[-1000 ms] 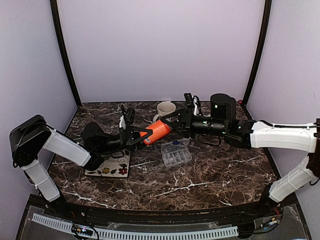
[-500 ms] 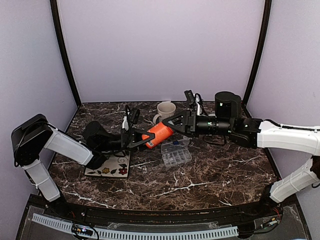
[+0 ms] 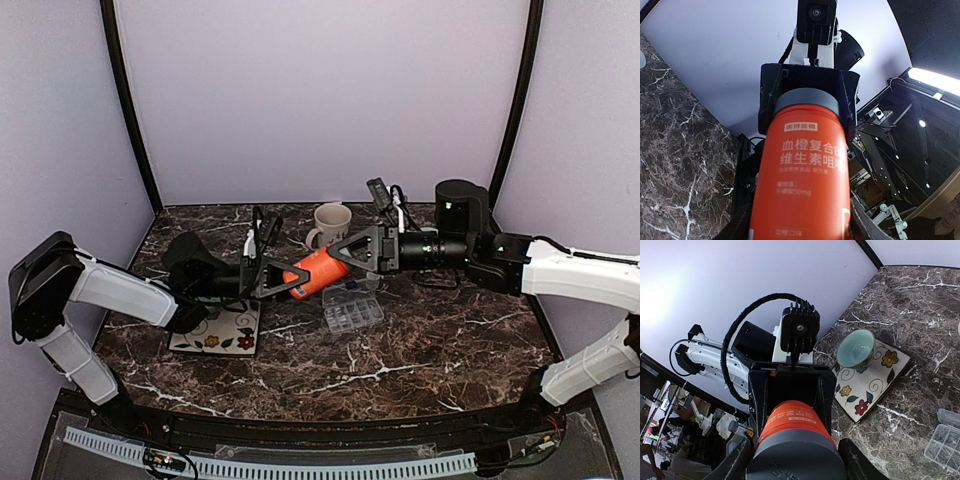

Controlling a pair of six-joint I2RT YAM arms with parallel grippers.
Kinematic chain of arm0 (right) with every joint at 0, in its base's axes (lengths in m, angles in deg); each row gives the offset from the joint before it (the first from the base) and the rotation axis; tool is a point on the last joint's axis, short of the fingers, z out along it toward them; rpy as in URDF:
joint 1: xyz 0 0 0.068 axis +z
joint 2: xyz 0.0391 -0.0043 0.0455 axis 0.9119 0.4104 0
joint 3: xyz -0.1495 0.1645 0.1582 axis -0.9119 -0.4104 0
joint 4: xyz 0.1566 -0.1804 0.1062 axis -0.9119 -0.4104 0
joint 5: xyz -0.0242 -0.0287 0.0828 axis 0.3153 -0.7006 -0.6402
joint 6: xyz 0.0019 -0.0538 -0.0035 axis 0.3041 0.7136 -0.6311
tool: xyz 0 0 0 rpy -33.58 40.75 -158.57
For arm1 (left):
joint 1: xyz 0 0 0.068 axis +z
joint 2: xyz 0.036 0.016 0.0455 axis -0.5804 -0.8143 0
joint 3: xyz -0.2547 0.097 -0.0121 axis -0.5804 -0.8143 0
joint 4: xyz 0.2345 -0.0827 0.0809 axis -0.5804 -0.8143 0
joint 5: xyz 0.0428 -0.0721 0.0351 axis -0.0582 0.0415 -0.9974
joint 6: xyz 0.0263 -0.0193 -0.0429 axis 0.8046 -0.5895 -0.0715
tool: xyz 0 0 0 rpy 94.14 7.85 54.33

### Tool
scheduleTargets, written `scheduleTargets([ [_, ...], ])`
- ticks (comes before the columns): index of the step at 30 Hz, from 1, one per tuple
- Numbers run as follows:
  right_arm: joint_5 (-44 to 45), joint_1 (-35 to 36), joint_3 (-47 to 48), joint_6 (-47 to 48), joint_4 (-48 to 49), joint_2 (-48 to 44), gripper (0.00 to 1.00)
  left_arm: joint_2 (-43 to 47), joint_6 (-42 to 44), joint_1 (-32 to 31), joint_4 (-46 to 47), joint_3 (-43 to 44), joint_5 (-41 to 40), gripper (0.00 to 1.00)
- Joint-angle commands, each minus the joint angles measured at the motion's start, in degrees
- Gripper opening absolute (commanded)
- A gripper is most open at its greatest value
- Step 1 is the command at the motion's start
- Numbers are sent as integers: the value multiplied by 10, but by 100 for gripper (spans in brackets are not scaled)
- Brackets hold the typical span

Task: Sort the pills into containers
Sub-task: Pass from the right arm to the left, then unscrew the lid of the pill bottle.

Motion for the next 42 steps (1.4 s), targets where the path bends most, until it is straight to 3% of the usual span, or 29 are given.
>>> scheduleTargets([
  [1,-1,-5,-1,55,-34,-21,55,46,2,10,-50,7,-19,27],
  [14,-5,-5,-6,58,-46,-33,78,76,40,15,-102,7,-28,27],
  [32,-13,-23,-5,60,-53,-35,81,64,49,31,-122,32,1,26],
  [42,-39,-45,15,26,-68,-34,82,82,114,39,-226,59,18,25],
])
